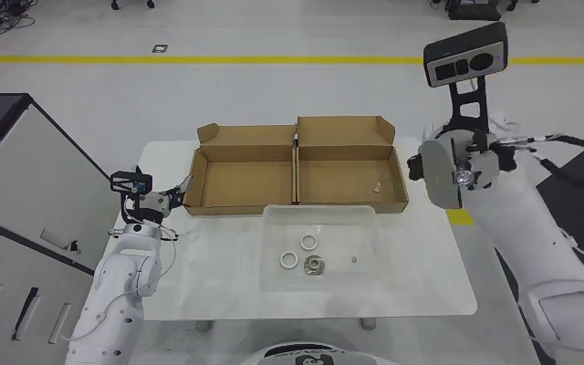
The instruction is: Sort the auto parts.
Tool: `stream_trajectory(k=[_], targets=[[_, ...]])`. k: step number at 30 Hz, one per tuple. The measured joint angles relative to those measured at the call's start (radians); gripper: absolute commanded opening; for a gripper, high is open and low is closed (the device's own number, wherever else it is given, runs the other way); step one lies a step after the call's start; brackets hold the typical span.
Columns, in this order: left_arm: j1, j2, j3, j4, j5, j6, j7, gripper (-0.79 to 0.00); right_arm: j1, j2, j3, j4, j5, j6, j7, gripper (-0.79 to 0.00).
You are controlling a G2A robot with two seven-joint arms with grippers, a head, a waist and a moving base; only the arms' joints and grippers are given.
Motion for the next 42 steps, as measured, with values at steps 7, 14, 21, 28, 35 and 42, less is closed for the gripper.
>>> stream_trajectory(k=[7,14,21,28,35,42], targets=[[0.000,0.000,0.000,0.000,0.000,0.000,0.000,0.000,0.006,-0.042,-0.032,0.009,0.125,0.033,0.032,-0.785],[0.000,0.000,0.000,0.000,0.000,0.000,0.000,0.000,0.014,-0.074,-0.045,0.034,0.115,0.042,0.016,-0.785],[0.000,0.000,0.000,0.000,0.000,0.000,0.000,0.000,0.016,-0.090,-0.032,0.055,-0.027,0.044,-0.055,-0.785],[0.000,0.000,0.000,0.000,0.000,0.000,0.000,0.000,0.008,-0.091,0.005,0.045,-0.225,0.076,-0.134,-0.785],[0.000,0.000,0.000,0.000,0.000,0.000,0.000,0.000,-0.032,-0.104,0.031,0.020,-0.148,0.090,-0.119,-0.785],[0.000,0.000,0.000,0.000,0.000,0.000,0.000,0.000,-0.074,-0.129,0.042,0.012,0.033,0.105,-0.079,-0.785]])
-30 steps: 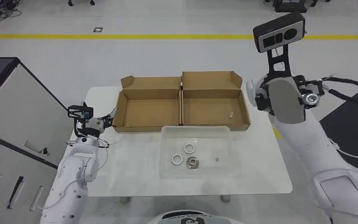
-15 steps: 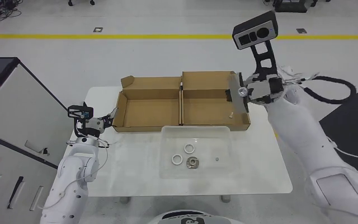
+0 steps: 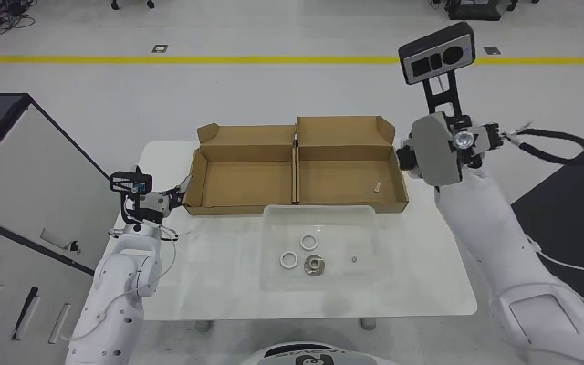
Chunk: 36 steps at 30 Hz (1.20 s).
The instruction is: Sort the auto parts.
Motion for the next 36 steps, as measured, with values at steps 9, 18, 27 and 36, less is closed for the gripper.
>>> stream_trajectory(k=[9,18,27,36], targets=[[0.000,0.000,0.000,0.000,0.000,0.000,0.000,0.000,-0.010,-0.024,0.026,0.024,0.016,0.010,-0.003,-0.785],[0.000,0.000,0.000,0.000,0.000,0.000,0.000,0.000,-0.004,-0.022,0.069,0.023,-0.249,0.048,-0.049,-0.785],[0.000,0.000,0.000,0.000,0.000,0.000,0.000,0.000,-0.024,-0.028,0.090,0.005,-0.287,0.079,-0.057,-0.785],[0.000,0.000,0.000,0.000,0.000,0.000,0.000,0.000,-0.054,-0.048,0.101,0.004,-0.131,0.097,-0.024,-0.785]])
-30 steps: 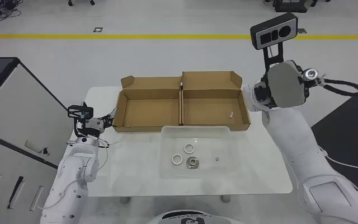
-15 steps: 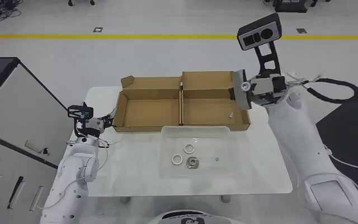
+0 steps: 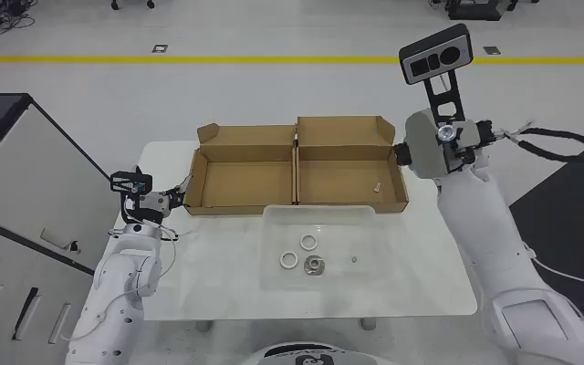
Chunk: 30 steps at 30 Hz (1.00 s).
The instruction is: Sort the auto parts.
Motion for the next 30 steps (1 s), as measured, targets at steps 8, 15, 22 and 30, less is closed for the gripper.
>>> stream_trajectory(k=[8,15,22,30], targets=[[0.000,0.000,0.000,0.000,0.000,0.000,0.000,0.000,-0.006,-0.011,0.004,-0.003,0.021,0.018,0.021,-0.785],[0.000,0.000,0.000,0.000,0.000,0.000,0.000,0.000,-0.006,-0.010,0.004,-0.003,0.021,0.017,0.021,-0.785],[0.000,0.000,0.000,0.000,0.000,0.000,0.000,0.000,-0.006,-0.010,0.004,-0.003,0.021,0.017,0.021,-0.785],[0.000,0.000,0.000,0.000,0.000,0.000,0.000,0.000,-0.006,-0.010,0.004,-0.003,0.021,0.017,0.021,-0.785]])
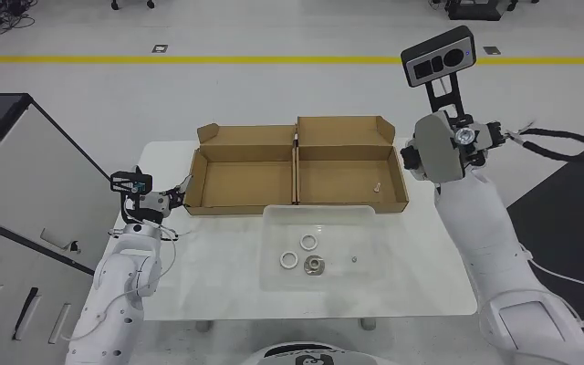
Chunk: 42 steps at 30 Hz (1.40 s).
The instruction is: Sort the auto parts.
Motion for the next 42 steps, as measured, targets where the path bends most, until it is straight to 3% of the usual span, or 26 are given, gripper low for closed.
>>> stream_trajectory(k=[8,16,21,26,30,42], targets=[[0.000,0.000,0.000,0.000,0.000,0.000,0.000,0.000,-0.036,0.022,0.098,0.037,-0.193,0.060,-0.027,-0.785],[0.000,0.000,0.000,0.000,0.000,0.000,0.000,0.000,-0.024,0.085,0.323,0.137,-0.619,0.202,0.025,-0.785],[0.000,0.000,0.000,0.000,0.000,0.000,0.000,0.000,0.015,0.119,0.380,0.157,-0.917,0.246,0.052,-0.785],[0.000,0.000,0.000,0.000,0.000,0.000,0.000,0.000,0.096,0.137,0.318,0.160,-1.214,0.222,0.063,-0.785],[0.000,0.000,0.000,0.000,0.000,0.000,0.000,0.000,0.177,0.134,0.205,0.207,-1.393,0.191,0.043,-0.785],[0.000,0.000,0.000,0.000,0.000,0.000,0.000,0.000,0.338,0.092,-0.117,0.505,-1.725,0.116,-0.057,-0.785]])
